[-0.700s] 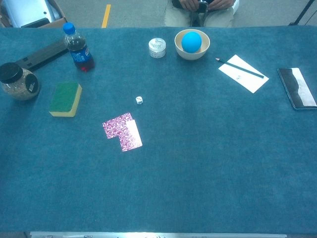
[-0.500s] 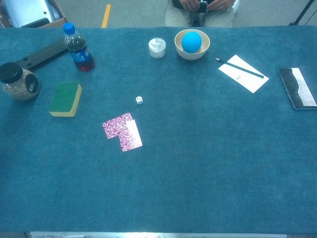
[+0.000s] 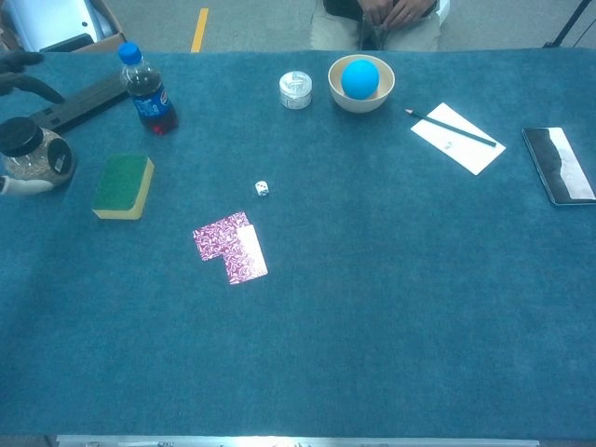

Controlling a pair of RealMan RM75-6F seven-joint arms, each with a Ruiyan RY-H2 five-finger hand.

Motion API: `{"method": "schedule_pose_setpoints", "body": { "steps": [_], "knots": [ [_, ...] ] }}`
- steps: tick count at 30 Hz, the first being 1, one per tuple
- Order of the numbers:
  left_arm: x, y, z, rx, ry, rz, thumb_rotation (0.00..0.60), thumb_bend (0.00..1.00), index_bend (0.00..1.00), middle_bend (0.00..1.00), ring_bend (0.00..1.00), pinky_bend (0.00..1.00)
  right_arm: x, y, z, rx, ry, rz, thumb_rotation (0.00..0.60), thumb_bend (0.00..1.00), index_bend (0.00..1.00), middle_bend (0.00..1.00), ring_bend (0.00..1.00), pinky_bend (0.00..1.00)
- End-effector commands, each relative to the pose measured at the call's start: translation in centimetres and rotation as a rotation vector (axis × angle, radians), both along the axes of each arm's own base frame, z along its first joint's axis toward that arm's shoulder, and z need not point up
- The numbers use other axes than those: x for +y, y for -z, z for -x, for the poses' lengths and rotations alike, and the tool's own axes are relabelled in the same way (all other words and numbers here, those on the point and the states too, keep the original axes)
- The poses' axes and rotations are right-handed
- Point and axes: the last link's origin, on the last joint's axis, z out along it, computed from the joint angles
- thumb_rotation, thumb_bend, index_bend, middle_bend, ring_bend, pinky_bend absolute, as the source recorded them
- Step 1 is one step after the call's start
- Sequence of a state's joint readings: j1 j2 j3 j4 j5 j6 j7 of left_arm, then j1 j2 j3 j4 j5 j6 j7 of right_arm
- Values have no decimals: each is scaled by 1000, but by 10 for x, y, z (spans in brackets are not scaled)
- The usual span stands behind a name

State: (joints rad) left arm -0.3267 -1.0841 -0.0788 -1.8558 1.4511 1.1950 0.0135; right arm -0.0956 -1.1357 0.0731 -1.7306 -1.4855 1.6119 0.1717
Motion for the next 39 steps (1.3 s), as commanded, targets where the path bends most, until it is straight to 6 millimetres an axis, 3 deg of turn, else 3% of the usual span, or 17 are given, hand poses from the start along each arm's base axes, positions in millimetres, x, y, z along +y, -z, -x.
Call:
{"method": "schedule_pose_setpoints", "body": {
  "steps": [1,9,14,19,28,39],
  "knots": [
    [14,14,-16,27,81,92,600,25,252,0,0,0,-1,1,1,0,2,-2,600,288,472,371,218,186],
    [38,53,-41,91,152,256,591,25,253,0,0,0,-4,3,4,4,15,-9,600,288,472,371,218,186],
    [47,76,-54,90,157,320,396,25,237,0,0,0,-4,3,6,5,21,-12,600,288,472,372,218,186],
    [58,95,-64,95,155,357,341,25,231,0,0,0,-6,4,7,5,24,-15,600,288,472,371,218,186],
    [72,126,-84,99,168,373,132,25,219,0,0,0,-6,6,9,3,28,-23,600,288,472,371,217,186],
    [80,167,-107,107,181,395,110,25,218,0,0,0,-6,6,13,1,40,-23,600,288,472,371,218,186]
  ]
}}
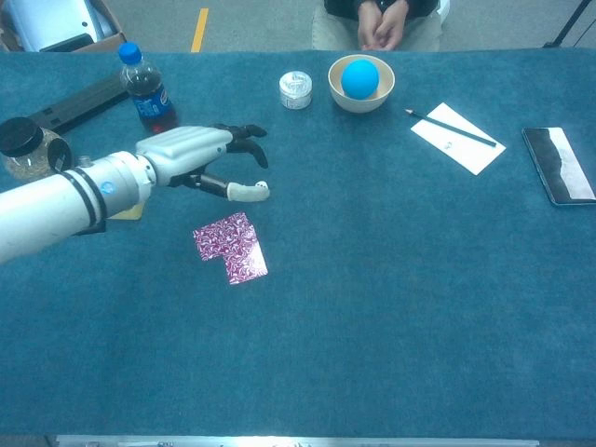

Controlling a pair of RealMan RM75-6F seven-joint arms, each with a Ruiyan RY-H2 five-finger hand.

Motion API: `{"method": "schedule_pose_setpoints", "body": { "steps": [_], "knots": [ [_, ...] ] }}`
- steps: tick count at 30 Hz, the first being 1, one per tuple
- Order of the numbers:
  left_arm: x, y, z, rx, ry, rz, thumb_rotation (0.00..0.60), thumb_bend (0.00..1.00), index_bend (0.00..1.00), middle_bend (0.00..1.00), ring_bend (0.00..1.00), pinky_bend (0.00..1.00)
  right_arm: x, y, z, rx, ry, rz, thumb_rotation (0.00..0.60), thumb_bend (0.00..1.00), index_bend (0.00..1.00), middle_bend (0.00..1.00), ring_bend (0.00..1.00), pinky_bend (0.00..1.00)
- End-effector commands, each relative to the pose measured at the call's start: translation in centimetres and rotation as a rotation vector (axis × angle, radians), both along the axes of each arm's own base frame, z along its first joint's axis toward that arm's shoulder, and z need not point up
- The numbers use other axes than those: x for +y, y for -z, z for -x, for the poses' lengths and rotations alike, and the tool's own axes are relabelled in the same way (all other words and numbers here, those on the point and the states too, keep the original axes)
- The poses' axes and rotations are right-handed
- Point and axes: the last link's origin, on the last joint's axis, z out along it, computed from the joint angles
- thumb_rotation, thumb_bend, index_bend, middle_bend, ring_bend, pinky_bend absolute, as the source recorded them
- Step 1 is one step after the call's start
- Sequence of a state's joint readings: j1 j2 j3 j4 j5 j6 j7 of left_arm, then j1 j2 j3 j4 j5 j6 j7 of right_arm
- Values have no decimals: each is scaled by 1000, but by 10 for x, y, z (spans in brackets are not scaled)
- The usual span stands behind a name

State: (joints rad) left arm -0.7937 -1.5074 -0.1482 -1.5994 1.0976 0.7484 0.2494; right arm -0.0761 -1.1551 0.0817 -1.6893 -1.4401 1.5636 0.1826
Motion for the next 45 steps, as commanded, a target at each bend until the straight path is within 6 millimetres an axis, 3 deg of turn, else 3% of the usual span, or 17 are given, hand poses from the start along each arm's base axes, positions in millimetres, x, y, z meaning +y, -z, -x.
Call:
{"method": "schedule_pose_setpoints", "body": {
  "steps": [1,6,17,45],
  "knots": [
    [5,14,-7,13,2,8,108,25,218,0,0,0,1,0,2,0,6,1,600,288,472,371,218,186],
    [10,30,-11,26,-10,7,94,25,224,0,0,0,2,-3,3,-1,12,8,600,288,472,372,218,186],
    [16,48,0,58,-63,7,89,25,236,0,0,0,9,-9,9,2,33,21,600,288,472,372,217,186],
    [13,43,11,72,-76,-8,88,25,292,0,0,0,13,-11,7,4,34,26,600,288,472,372,217,186]
  ]
}}
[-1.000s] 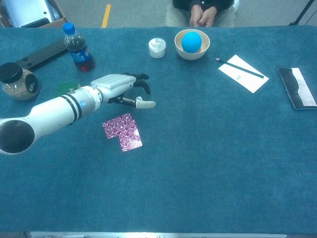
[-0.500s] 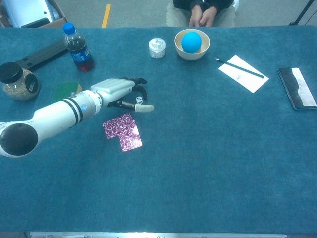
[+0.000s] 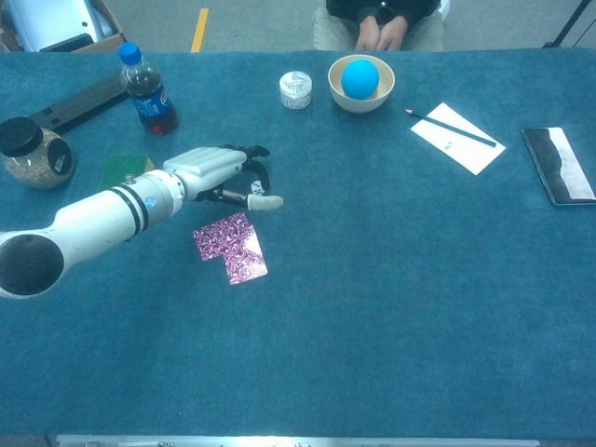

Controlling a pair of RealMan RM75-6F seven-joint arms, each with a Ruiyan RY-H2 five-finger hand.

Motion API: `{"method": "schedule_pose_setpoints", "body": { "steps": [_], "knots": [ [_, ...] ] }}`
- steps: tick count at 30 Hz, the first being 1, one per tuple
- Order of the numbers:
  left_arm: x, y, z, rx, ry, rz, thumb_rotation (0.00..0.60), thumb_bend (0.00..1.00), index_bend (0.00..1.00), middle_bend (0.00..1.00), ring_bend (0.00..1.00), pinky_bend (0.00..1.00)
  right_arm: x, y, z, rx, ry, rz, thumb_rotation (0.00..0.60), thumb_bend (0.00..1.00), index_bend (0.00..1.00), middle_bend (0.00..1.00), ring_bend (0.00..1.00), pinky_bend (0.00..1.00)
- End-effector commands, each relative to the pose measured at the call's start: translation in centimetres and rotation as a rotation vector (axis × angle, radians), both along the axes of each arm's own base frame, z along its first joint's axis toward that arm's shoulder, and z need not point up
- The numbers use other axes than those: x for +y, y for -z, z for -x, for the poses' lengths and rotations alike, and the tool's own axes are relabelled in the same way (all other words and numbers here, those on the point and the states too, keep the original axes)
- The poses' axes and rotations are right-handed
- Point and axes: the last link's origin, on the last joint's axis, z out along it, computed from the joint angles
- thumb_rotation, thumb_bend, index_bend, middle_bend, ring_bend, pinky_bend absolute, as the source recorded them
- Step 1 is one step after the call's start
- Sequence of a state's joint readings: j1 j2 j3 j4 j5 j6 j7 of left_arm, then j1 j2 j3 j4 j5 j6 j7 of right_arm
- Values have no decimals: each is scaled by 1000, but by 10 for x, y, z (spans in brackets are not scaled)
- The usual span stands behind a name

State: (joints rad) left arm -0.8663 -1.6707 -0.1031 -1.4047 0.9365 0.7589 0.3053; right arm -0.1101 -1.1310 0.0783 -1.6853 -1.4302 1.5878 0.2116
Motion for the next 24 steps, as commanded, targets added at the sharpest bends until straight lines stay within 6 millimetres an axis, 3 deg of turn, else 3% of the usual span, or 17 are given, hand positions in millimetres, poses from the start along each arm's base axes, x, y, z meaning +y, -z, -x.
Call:
{"method": "schedule_pose_setpoints", "body": {
  "steps": [1,15,24],
  "knots": [
    [1,-3,2,1,-1,-6,87,25,292,0,0,0,0,0,-1,0,-1,2,600,288,472,372,217,186],
    [-2,-22,21,30,-37,-17,87,25,292,0,0,0,2,0,-10,-1,-26,6,600,288,472,371,217,186],
    [-4,-31,20,15,-29,-40,92,24,292,0,0,0,5,-3,-13,2,-30,17,600,288,472,372,217,186]
  ]
}}
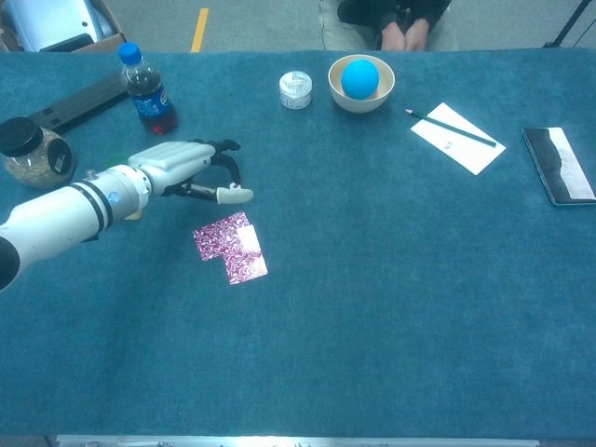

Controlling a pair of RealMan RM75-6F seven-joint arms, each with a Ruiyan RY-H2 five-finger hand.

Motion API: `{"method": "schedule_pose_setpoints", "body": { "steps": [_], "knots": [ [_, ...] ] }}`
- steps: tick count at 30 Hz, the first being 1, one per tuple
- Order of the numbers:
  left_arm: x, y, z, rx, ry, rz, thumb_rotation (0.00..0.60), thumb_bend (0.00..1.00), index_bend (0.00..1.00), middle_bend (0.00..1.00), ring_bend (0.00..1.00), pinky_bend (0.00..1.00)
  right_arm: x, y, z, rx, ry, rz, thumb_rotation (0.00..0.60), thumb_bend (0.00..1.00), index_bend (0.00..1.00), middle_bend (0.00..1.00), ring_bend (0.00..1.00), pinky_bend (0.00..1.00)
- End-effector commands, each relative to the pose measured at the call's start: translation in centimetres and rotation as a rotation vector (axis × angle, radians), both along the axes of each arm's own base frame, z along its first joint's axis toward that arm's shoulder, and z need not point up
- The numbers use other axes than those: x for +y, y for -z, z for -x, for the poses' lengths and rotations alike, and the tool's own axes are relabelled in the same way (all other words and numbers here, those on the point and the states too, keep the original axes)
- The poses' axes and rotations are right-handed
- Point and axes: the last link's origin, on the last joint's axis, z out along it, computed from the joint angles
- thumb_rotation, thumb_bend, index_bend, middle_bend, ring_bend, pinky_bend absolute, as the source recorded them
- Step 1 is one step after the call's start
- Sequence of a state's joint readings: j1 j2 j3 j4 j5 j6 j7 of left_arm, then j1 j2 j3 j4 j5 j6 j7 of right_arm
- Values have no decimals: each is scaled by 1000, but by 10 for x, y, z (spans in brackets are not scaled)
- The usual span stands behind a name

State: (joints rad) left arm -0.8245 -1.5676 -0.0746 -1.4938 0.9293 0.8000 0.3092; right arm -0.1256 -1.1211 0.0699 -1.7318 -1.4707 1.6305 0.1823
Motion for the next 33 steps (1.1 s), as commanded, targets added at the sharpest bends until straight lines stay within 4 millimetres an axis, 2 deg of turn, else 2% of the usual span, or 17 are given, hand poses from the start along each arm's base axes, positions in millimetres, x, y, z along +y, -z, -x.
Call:
{"method": "schedule_pose_setpoints", "body": {
  "steps": [1,8,19,33],
  "knots": [
    [-1,-3,-4,-13,13,-9,90,24,292,0,0,0,1,0,0,-1,1,0,600,288,472,372,217,186],
    [0,2,-13,-22,34,0,88,25,292,0,0,0,2,-1,1,-1,7,3,600,288,472,371,218,186],
    [3,20,-7,-4,-4,23,91,25,291,0,0,0,2,-3,5,4,16,4,600,289,472,372,218,186],
    [2,11,2,12,-8,8,89,25,310,0,0,0,1,-1,3,3,11,-3,600,288,472,371,217,186]
  ]
}}
